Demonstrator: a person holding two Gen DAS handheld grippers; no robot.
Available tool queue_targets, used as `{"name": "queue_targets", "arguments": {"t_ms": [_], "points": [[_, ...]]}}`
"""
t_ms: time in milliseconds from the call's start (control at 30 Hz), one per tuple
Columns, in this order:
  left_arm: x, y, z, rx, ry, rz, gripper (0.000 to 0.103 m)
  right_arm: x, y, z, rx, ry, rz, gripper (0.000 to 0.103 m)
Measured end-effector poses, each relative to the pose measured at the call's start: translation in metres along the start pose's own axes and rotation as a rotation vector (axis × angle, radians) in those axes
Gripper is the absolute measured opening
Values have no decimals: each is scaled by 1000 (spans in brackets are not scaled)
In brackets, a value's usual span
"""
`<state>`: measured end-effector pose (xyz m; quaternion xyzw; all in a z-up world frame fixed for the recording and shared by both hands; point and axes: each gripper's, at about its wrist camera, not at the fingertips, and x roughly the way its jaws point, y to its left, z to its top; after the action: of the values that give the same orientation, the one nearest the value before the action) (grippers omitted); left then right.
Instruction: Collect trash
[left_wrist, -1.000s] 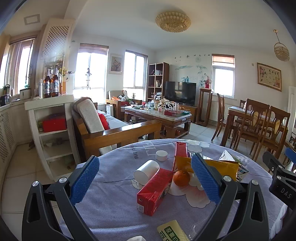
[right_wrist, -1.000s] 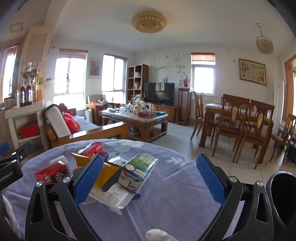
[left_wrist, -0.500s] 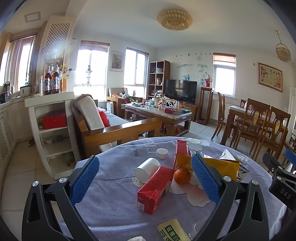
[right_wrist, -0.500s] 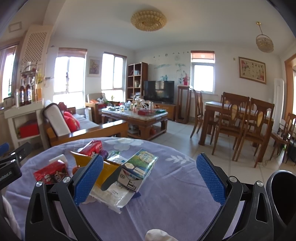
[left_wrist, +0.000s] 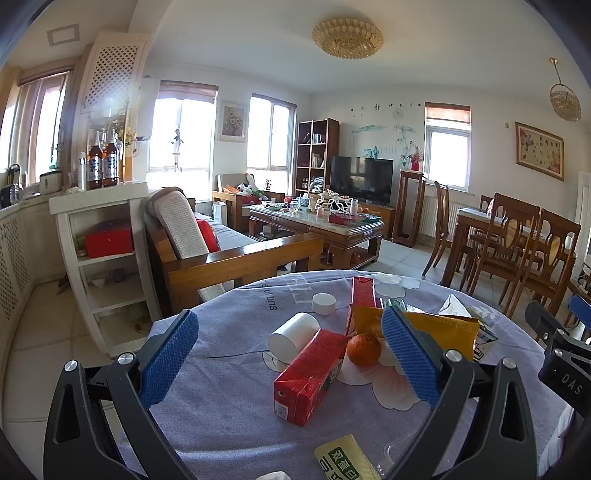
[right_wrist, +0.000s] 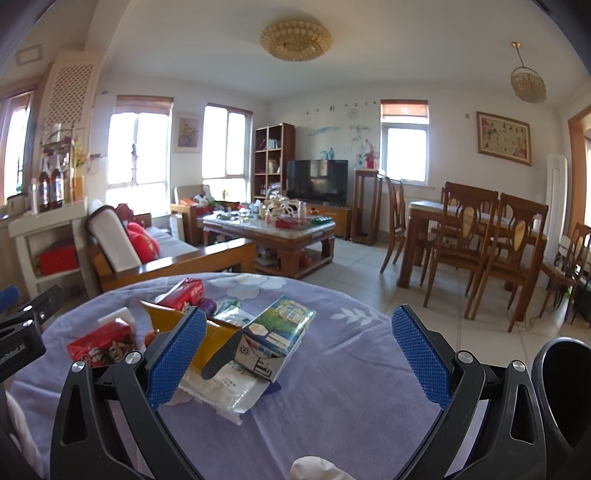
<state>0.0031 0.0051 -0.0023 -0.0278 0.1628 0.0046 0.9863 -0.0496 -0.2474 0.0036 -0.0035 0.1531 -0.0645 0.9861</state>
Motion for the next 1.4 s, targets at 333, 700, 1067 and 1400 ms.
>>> {"name": "queue_targets", "arguments": {"t_ms": [333,700,1067,1400], "points": [[0,0,1,2,3,1,98,0,0,1,1,2,0,99],[0,0,0,3,4,1,98,0,-1,1,1,2,1,99],[0,-1,0,5,5,2,98,0,0,0,5,7,2,99],[0,1,-1,-3,9,2,98,0,0,0,7,8,2,99]]}}
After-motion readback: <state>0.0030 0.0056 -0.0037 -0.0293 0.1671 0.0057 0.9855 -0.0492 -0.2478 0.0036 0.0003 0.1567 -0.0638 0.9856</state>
